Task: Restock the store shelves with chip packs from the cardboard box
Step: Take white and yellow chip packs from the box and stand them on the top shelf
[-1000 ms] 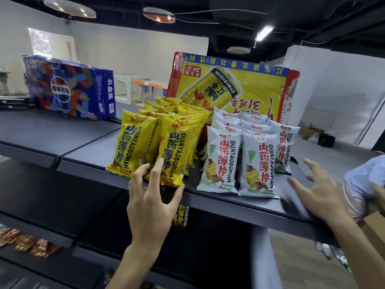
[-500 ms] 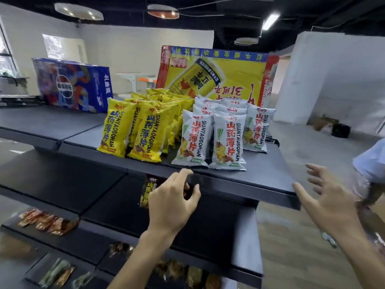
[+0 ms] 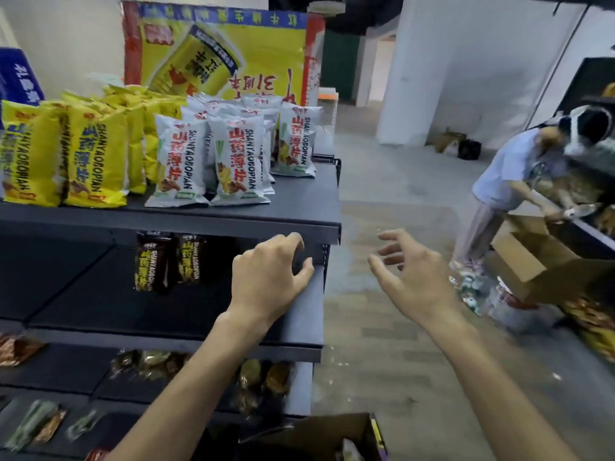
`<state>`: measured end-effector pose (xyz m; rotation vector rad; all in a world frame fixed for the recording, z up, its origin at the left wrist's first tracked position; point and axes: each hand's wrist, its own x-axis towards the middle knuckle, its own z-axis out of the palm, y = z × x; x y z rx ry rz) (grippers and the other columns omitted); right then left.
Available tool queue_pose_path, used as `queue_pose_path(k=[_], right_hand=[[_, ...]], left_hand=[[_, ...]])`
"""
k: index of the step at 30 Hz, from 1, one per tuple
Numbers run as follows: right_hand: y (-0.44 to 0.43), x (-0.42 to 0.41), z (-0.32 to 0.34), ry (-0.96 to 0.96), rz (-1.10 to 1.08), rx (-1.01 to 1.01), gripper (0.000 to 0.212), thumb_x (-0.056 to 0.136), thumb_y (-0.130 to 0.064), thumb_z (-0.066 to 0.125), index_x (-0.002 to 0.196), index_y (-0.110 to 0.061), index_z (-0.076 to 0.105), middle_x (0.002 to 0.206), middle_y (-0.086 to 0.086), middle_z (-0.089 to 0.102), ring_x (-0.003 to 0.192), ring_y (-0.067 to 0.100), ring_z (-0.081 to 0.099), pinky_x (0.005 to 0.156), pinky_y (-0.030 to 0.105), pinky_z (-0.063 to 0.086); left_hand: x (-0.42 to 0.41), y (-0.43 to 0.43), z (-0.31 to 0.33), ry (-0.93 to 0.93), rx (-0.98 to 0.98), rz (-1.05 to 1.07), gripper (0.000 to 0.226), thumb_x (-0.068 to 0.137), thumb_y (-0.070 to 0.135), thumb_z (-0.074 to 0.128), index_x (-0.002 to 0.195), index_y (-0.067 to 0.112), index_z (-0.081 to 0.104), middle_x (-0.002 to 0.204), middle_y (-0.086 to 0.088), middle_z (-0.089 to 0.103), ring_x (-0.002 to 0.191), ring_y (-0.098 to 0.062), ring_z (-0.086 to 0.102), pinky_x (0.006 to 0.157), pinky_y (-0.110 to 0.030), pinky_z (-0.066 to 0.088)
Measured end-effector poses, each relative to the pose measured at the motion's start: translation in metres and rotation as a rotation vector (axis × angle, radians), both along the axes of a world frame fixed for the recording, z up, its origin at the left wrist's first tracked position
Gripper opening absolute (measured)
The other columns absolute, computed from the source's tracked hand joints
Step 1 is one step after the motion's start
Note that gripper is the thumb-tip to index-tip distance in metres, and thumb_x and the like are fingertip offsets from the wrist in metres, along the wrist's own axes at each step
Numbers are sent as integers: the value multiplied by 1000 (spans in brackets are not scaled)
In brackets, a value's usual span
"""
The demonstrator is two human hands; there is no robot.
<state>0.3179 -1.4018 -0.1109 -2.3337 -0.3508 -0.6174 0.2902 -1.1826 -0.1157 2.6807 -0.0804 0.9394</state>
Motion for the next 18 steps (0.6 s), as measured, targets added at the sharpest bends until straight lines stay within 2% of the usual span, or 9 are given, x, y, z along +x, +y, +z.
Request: queue_pose_path(k=[5,8,10,13,18], right_hand=[[-26,-9,-52,111,-33,-80,31,88,-39,64,116,-28,58,94,-13,66,82,5,64,75,31,54],[-35,-11,-97,217,-64,-140,30,87,-41,62,114,-28,59,96,-11,67,86,11,65,75,33,53],[-38,-15,-134,326,-75,-186,32,85,-42,63,113,-26,60,97,-8,68,88,14,65,76,34,53],[-39,-29,-197,517,-67,-260,32,86,-39,63,112,-22,61,98,-3,68,90,18,64,76,35,52],[-36,-59,-298,859,-68,-375,27,87,-37,61,102,-14,58,97,10,67,96,34,61,73,39,47]], left_hand=[[5,-43,-45,152,53,-86,23,84,46,57,94,26,59,80,7,62,73,-23,63,62,-35,51],[8,-65,-85,300,101,-147,26,86,44,56,102,24,59,90,5,63,83,-25,63,65,-33,48],[6,-74,-123,415,125,-178,26,87,43,55,104,24,58,95,3,64,88,-26,63,64,-33,44],[-6,-76,-193,607,143,-188,27,86,43,55,101,21,57,98,-1,66,91,-30,63,68,-35,46],[-35,-62,-305,942,233,-191,26,88,41,55,103,19,57,103,-4,65,94,-30,64,72,-35,47]])
